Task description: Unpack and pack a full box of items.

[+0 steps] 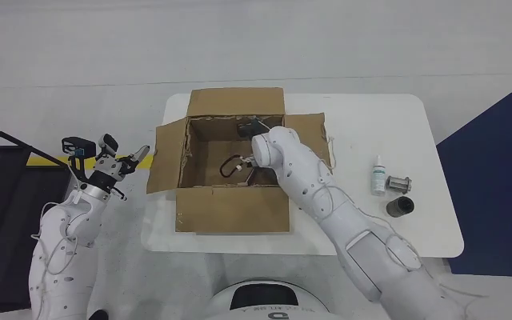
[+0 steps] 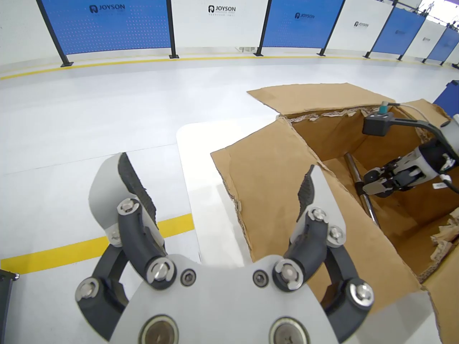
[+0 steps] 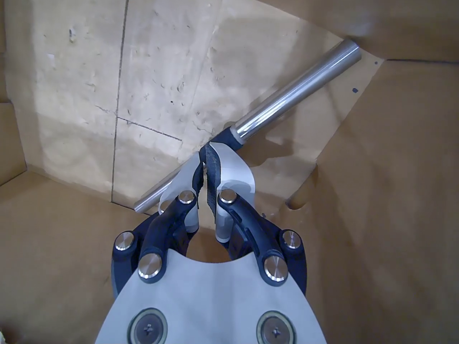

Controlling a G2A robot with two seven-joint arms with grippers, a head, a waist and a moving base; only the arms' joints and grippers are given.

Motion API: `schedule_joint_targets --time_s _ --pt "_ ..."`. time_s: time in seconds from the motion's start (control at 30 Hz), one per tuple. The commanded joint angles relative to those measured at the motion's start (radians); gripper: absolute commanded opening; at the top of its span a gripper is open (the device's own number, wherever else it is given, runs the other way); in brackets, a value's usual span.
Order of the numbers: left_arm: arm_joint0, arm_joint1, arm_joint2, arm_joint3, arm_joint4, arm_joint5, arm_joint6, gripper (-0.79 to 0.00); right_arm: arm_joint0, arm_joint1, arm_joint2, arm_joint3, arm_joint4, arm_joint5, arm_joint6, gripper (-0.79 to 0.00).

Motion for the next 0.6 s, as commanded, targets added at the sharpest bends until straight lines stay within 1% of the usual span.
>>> schedule_joint_targets --time_s 0.0,0.17,0.23,0.27,0.33,0.4,0.43,0.47,0.5,0.57 --pt "0.0 0.0 0.0 0.0 0.0 0.0 0.0 0.0 -0.037 0.012 0.015 -0.07 -0.031 -0.004 0.005 -0.785" --pt "0.0 0.0 0.0 0.0 0.0 0.0 0.0 0.0 -0.125 0.04 0.056 -0.226 -0.092 -0.035 0.016 -0.785" --pt "0.0 0.0 0.0 0.0 0.0 0.0 0.0 0.0 -0.152 0.051 0.077 -0.278 -0.079 -0.099 0.045 -0.785" --pt "0.0 0.0 0.0 0.0 0.0 0.0 0.0 0.0 -0.162 0.056 0.088 -0.297 -0.074 -0.129 0.054 -0.742" --pt "0.0 0.0 0.0 0.0 0.0 0.0 0.0 0.0 -0.177 0.065 0.106 -0.324 -0.043 -0.219 0.069 -0.705" --pt "0.0 0.0 0.0 0.0 0.0 0.0 0.0 0.0 -0.182 0.073 0.12 -0.336 -0.033 -0.29 0.089 -0.705" --pt "0.0 0.0 0.0 0.0 0.0 0.0 0.0 0.0 -0.177 0.077 0.117 -0.34 -0.032 -0.348 0.111 -0.696" --pt "0.0 0.0 0.0 0.0 0.0 0.0 0.0 0.0 -0.171 0.081 0.12 -0.342 -0.033 -0.389 0.12 -0.656" --pt "0.0 0.0 0.0 0.0 0.0 0.0 0.0 0.0 -0.168 0.084 0.12 -0.342 -0.034 -0.425 0.125 -0.637" --pt "0.0 0.0 0.0 0.0 0.0 0.0 0.0 0.0 -0.162 0.088 0.121 -0.341 -0.035 -0.47 0.133 -0.628"
